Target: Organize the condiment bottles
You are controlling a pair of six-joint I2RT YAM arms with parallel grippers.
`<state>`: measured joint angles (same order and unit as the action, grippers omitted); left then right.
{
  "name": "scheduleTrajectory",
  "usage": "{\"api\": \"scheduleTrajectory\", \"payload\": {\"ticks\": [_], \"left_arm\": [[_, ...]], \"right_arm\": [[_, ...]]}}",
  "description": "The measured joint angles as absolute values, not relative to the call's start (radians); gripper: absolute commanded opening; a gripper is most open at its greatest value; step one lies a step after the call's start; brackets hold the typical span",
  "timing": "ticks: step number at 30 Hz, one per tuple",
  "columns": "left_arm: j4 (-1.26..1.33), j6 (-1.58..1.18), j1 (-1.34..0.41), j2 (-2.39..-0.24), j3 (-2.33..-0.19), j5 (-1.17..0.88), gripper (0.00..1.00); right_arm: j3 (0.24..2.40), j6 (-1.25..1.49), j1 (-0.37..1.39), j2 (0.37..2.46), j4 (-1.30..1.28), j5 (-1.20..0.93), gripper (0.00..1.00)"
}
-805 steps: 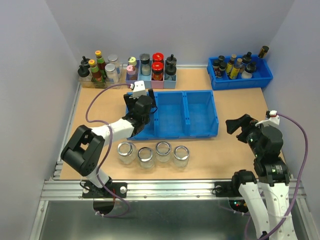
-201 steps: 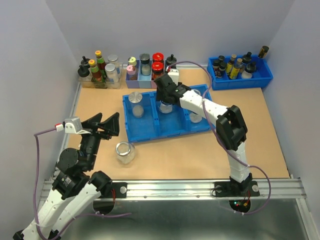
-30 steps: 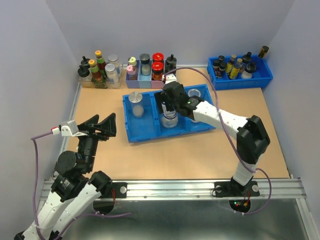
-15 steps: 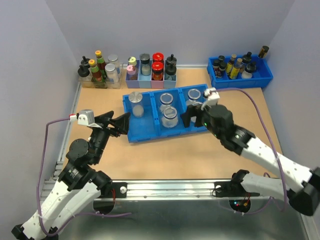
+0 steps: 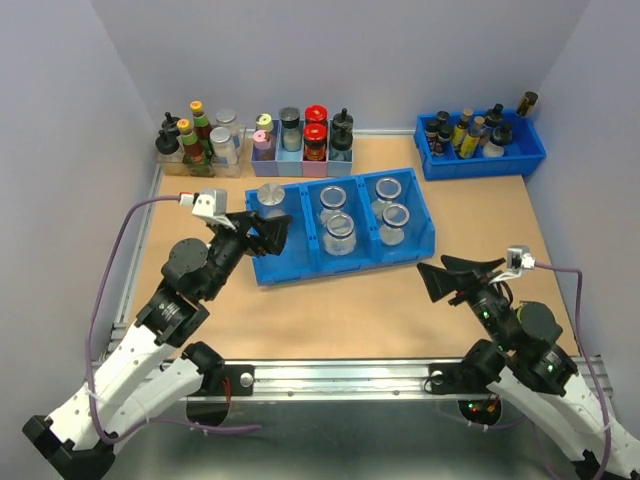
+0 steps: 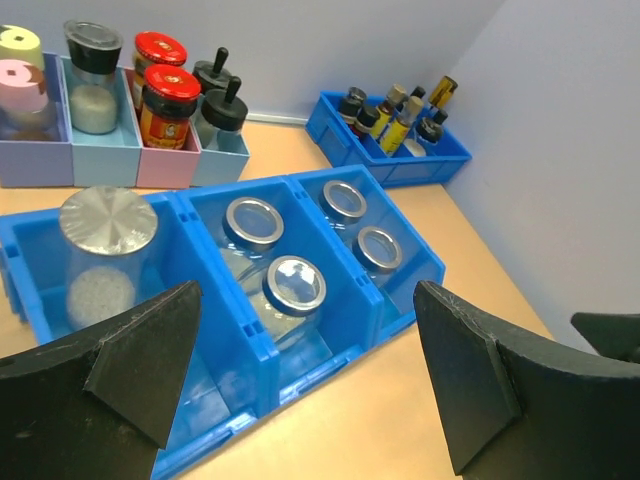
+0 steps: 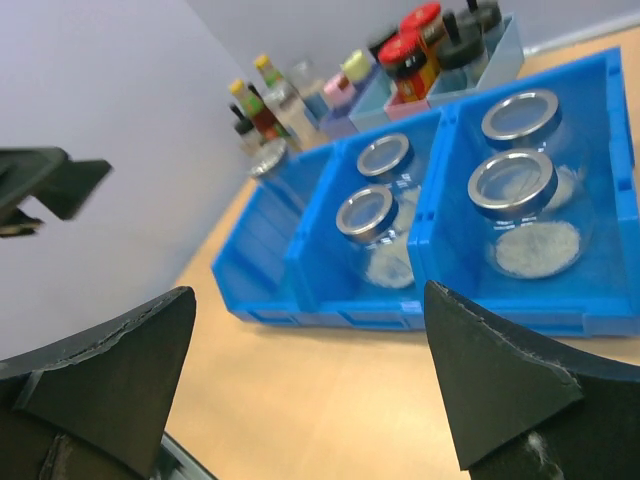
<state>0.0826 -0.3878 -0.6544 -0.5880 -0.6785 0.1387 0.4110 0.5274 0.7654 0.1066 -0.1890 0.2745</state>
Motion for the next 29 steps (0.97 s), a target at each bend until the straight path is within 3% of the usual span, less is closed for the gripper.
{"api": "scheduleTrajectory", "payload": {"ticks": [7,29], "left_arm": [[0.059,-0.399,-0.654,-0.704,-0.775,0.103,0.99],[0.039,-0.372,-0.654,-0.654,-0.803,0.086,0.99]], "right_arm": [[0.435,0.601,0.765,0.033,-0.328,0.286,1.0],[0.473,0.633,0.765,0.031,-0.428,0.337,1.0]]}}
